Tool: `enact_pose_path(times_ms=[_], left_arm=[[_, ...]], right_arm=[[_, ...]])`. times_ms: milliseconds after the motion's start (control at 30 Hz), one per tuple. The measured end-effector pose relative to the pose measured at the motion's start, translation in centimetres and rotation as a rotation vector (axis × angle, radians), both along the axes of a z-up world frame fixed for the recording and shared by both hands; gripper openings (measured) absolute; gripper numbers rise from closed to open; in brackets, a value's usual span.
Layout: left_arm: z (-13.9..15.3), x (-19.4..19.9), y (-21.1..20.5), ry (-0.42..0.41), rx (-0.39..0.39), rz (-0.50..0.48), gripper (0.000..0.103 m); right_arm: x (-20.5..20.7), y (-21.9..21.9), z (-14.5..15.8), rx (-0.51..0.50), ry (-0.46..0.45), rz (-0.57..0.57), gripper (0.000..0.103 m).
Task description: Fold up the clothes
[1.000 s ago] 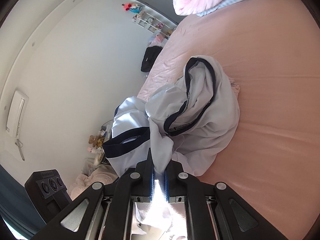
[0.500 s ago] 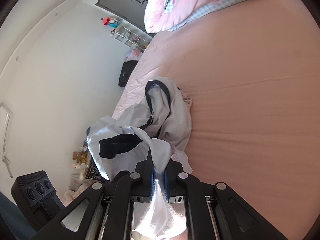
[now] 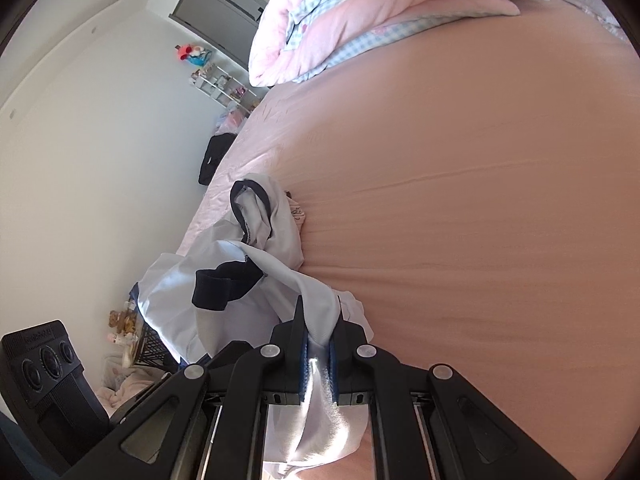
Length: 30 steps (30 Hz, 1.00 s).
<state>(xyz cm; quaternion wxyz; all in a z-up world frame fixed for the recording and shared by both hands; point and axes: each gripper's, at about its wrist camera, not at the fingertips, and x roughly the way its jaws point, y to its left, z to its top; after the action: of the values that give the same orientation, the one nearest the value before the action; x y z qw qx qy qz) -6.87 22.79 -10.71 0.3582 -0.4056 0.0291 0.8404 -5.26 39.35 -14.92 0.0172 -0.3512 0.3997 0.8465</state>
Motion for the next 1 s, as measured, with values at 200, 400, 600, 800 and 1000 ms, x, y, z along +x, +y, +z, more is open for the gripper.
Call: enact_pose_path(times_ms=[200,400,600,800,1000], left_arm=[[-0.1,1.5,2.5,-0.004,-0.014,-0.054,0.005],[-0.7,3.0,5.7,-0.015,-0.020,-0.125,0.003],[-0.8,4.6,8.8,-0.054,0.010,-0.224,0.003],[-0.3,6.9,11.3,0.011,-0.032,-0.300,0.003],[-0.9,7.2,11.3,0.007,-0.060,-0.308,0.003]], right_arm=[[1.9,1.5,-0.3,0.015,-0.012,-0.046,0.006],[4.3,2.4,-1.0,0.086,-0.067,-0.077,0.006],[7.8,4.9,-1.1,0.074,-0.075,-0.164,0.006],[11.0,6.3,-1.2,0.059,-0.077,-0.244,0.006],[11.9,6.1,-1.0,0.167,-0.139,-0.280,0.006]])
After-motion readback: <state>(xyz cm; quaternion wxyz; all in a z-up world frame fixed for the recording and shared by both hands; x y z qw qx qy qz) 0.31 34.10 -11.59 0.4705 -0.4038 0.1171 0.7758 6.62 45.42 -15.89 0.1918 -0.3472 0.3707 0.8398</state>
